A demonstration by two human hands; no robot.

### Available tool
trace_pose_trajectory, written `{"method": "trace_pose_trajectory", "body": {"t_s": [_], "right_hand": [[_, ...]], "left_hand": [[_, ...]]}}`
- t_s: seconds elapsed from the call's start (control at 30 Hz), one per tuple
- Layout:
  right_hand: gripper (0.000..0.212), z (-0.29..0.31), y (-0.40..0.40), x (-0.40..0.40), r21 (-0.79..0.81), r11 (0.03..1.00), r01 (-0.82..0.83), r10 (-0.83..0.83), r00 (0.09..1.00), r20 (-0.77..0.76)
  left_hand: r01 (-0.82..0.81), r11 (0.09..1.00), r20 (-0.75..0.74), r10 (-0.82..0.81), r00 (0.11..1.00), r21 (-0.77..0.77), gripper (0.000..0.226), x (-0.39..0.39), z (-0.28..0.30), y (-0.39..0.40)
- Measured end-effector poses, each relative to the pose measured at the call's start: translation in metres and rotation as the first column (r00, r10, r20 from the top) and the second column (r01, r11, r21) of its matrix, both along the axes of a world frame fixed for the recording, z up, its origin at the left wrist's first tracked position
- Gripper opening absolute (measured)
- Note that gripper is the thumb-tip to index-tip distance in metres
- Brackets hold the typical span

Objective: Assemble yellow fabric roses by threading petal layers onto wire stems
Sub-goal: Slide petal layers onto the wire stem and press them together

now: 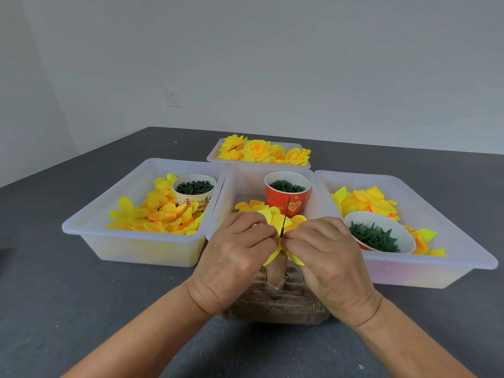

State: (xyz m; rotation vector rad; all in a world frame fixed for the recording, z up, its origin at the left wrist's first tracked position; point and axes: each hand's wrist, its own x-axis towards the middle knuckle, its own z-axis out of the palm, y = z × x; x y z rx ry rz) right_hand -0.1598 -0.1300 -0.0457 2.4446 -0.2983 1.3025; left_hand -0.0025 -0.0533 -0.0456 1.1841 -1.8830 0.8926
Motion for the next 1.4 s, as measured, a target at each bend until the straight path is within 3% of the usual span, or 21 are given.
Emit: {"method": "trace_pose_trajectory", "body": {"t_s": [0.1, 0.2, 0.47, 0.67, 0.83, 0.93, 1.1, 1.2, 1.3, 1.4], "right_hand": [[0.006, -0.002, 0.001, -0.002, 0.063, 0.998, -0.020, 0.020, 1.000, 0.010], [0.009, -0.005, 0.002, -0.004, 0.147, 0.988, -0.049, 0.042, 0.998, 0.052], [0.023, -0.006, 0.004, -0.003, 0.114, 0.992, -0.056, 0.049, 0.997, 0.057], [0.037, 0.000, 0.003, -0.003, 0.076, 0.995, -0.063, 0.061, 0.998, 0.029], [0.015, 0.001, 0.003, -0.011, 0.126, 0.991, -0.043, 0.047, 0.998, -0.030], [0.026, -0.002, 0.004, -0.018, 0.203, 0.978, -0.038, 0.047, 0.998, -0.040], [0.030, 0.000, 0.007, -0.018, 0.316, 0.939, -0.133, 0.116, 0.991, 0.073], [0.024, 0.006, 0.004, -0.015, 0.417, 0.897, -0.149, 0.082, 0.981, 0.173], [0.014, 0.010, 0.002, -0.011, 0.522, 0.840, -0.148, 0.050, 0.979, 0.198], [0.007, 0.012, 0.002, -0.006, 0.661, 0.731, -0.170, 0.055, 0.980, 0.191]], "left_hand": [[-0.011, 1.000, -0.011, 0.012, 1.000, 0.026, 0.032, 0.001, -0.001, 0.002], [-0.035, 0.998, -0.059, 0.038, 0.998, 0.053, 0.018, 0.007, -0.004, 0.008], [0.012, 0.999, -0.039, -0.011, 0.999, 0.029, 0.029, 0.005, -0.004, 0.007], [0.026, 1.000, 0.033, -0.026, 0.999, 0.008, 0.024, 0.005, -0.001, 0.003], [0.042, 0.994, 0.032, -0.046, 0.998, 0.102, 0.025, 0.011, 0.006, 0.011], [0.003, 0.985, 0.013, -0.005, 1.000, 0.170, 0.034, 0.016, 0.005, 0.019], [0.057, 0.988, -0.194, -0.029, 0.981, 0.144, 0.046, 0.016, 0.004, 0.023], [0.040, 0.994, -0.349, -0.003, 0.937, 0.097, 0.034, 0.013, 0.009, 0.017], [0.060, 0.980, -0.489, 0.043, 0.871, 0.192, 0.021, 0.006, 0.015, 0.010], [0.208, 0.912, -0.615, 0.058, 0.786, 0.352, 0.019, -0.003, 0.018, 0.004]]}}
